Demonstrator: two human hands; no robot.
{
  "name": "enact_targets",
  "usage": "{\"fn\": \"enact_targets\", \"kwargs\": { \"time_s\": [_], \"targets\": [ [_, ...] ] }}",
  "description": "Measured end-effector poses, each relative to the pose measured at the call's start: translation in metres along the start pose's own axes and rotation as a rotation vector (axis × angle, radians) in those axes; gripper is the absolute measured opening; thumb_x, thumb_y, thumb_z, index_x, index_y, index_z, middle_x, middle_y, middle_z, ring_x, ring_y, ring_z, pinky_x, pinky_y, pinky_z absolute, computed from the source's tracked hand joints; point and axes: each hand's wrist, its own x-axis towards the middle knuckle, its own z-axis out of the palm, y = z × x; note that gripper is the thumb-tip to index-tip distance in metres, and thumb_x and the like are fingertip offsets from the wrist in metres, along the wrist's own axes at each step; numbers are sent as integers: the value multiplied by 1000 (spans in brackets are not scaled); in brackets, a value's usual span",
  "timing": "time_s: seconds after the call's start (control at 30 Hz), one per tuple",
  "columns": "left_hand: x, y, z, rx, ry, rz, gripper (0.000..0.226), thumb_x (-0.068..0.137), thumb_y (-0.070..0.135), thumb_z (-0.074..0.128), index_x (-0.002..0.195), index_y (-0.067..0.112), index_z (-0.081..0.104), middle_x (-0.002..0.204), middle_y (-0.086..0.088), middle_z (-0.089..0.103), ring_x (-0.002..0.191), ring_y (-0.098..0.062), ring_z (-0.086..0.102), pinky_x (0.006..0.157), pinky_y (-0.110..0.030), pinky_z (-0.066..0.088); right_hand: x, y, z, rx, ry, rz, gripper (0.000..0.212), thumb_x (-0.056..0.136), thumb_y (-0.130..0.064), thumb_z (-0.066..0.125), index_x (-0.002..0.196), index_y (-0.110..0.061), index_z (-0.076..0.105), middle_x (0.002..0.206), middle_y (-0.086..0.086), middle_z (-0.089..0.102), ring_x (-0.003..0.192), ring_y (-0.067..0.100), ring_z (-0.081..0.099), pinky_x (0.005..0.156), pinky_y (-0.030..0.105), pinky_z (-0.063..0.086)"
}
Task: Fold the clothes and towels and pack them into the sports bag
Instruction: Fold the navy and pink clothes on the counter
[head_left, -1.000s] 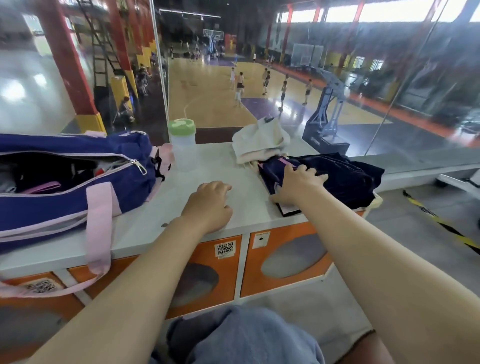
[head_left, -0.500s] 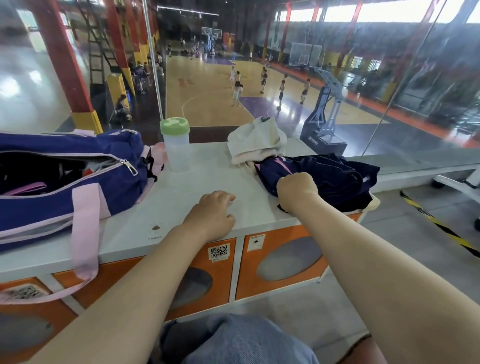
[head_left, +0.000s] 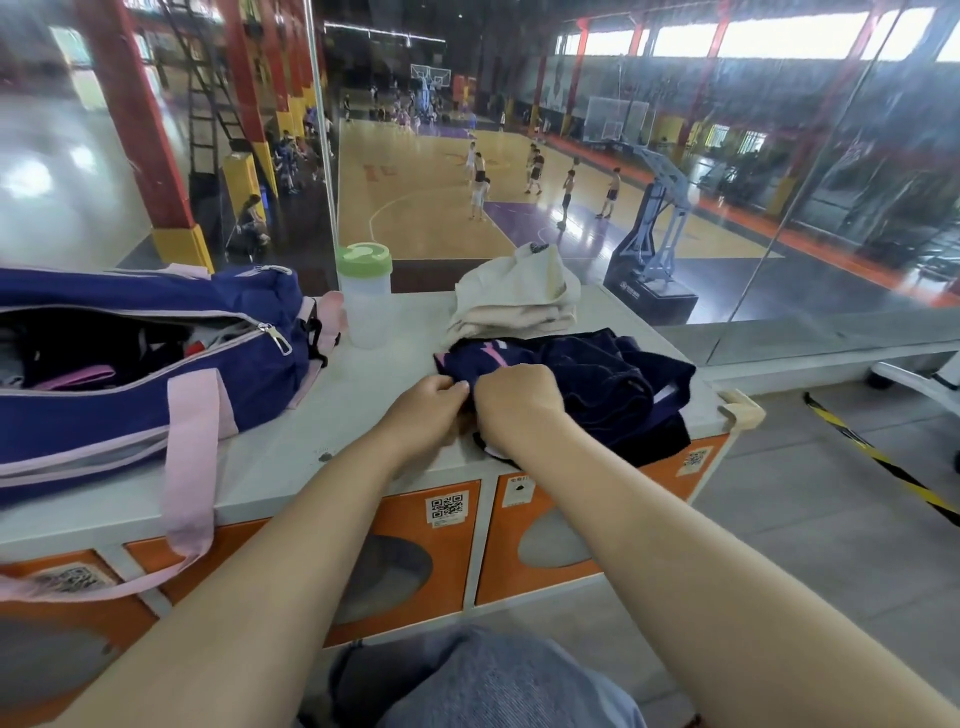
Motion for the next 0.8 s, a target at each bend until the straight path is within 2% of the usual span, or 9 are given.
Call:
{"fn": "enact_targets", "kwargs": {
  "time_s": [0.13,0.23,0.3,0.4,0.5,0.6,0.63,0.7,0.8],
  "targets": [
    [0,1,-12,-353,41,-126,37,97,38,48,118,9,59,98,-9,66,78,-18,60,65,-28,50,4,-31,-21,153,-7,22,20,89,-16,57,108,-17,62,79,-2,51,73,19,51,61,29,38],
    [1,0,-22,-433,60,-191,25,96,31,52,112,14,62,82,-3,65,64,-14,58,55,-23,46,17,-26,-25,449,-87,82,19,90,-29,54,107,-19,57,95,0,59,87,23,58,66,30,39],
    [0,1,-21,-432,25,-202,26,95,31,55,114,15,61,83,-1,66,65,-12,60,51,-21,46,21,-16,-26,636,-118,55,26,87,-44,50,99,-22,57,92,-1,62,84,22,58,68,28,42],
    [1,2,-16,-446,10,-209,41,91,38,63,124,14,57,105,-5,70,88,-17,67,59,-25,50,9,12,-32,813,-137,-92,25,91,-36,50,77,-16,56,73,-2,58,67,14,54,60,27,40],
    [2,1,-12,-368,15,-178,56,86,36,69,133,11,49,117,-6,67,98,-17,65,63,-22,51,-1,47,-26,1043,-77,-1,20,88,-21,51,71,-12,57,64,-2,51,59,14,44,59,30,36],
    [0,0,-9,-219,-4,-154,65,84,26,72,138,10,38,126,-4,58,108,-19,58,80,-25,47,-7,77,-14,1122,21,143,28,82,-9,46,77,-25,68,95,-1,66,83,17,61,77,32,52],
    [0,0,-8,-193,-9,-148,64,84,22,72,137,10,37,125,-4,57,109,-20,58,83,-28,48,-11,85,-10,1098,13,150,32,82,-6,44,79,-28,68,101,1,66,86,18,62,76,30,52],
    [1,1,-8,-140,8,-135,64,81,19,71,135,13,38,124,-6,57,108,-23,58,91,-35,50,-22,97,-5,1021,-36,118,27,85,-6,45,83,-20,69,97,2,68,80,15,58,66,24,44],
    [-3,8,-7,-126,63,-103,55,81,16,65,131,15,42,120,-6,57,104,-23,58,86,-35,52,-29,99,3,896,-95,25,29,91,-23,50,100,-1,66,92,15,66,75,15,48,70,30,40]
  ]
}}
